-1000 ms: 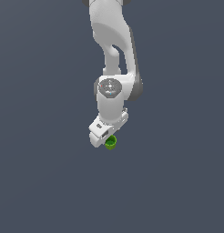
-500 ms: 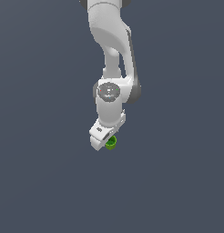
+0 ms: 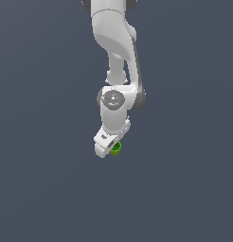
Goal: Pick up the object and move it to a goal position.
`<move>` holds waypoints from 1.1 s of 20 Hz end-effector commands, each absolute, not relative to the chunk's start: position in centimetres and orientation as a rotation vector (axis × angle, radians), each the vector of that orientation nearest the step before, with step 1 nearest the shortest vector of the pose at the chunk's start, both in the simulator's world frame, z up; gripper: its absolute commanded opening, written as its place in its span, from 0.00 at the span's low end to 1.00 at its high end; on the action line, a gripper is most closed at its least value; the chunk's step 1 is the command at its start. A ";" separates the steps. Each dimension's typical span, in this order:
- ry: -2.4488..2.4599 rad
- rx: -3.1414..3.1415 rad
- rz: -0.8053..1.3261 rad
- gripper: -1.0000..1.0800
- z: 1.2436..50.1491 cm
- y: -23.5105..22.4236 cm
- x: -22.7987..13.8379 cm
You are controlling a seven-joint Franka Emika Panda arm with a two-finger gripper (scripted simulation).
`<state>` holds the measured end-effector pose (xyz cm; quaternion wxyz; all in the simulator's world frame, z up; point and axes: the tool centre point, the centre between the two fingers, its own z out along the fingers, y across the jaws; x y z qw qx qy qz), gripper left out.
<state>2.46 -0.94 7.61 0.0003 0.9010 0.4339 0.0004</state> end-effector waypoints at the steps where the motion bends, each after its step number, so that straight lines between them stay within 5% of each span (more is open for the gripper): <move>1: 1.365 2.829 0.000 0.96 6.2 -0.9 2.4; 9: 1.367 2.828 0.000 0.96 4.2 -0.9 2.5; 10: 1.367 2.828 0.000 0.00 4.2 -0.9 2.5; 22: 1.366 2.828 0.001 0.00 4.4 -1.1 2.5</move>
